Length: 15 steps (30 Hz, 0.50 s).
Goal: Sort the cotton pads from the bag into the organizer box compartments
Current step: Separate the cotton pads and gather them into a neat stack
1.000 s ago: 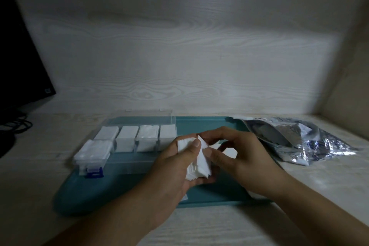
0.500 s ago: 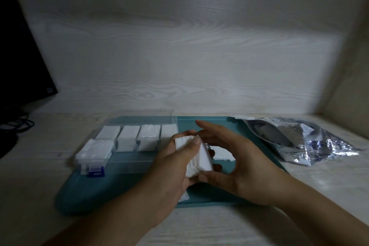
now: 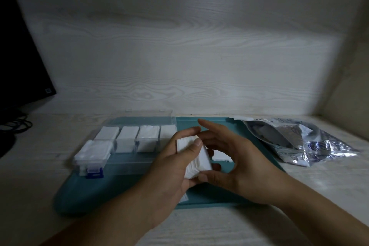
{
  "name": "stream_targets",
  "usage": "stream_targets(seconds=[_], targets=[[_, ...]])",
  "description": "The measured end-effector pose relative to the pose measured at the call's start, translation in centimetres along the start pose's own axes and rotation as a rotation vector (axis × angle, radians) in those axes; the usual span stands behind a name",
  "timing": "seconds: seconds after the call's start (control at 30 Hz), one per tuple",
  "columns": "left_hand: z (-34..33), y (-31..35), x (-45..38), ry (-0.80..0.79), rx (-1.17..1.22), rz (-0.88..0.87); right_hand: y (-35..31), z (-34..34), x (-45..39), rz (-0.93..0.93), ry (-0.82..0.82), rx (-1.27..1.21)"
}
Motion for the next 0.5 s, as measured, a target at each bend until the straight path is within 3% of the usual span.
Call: stream_targets(seconds=[0.5], targets=[[-0.21,0.46,0.13,-0.023,-0.001,0.027,-0.03,0.3,0.23,-0.023,-0.004,0.033]])
Point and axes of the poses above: each hand's wrist, its own x-axis away from the middle knuckle, its own z-axis out of the back of the hand, y = z × x, the point moved 2 cm from there along -x, towards the middle knuckle, and after that the axes turned 2 degrees about -y, right-handed, at the moved point
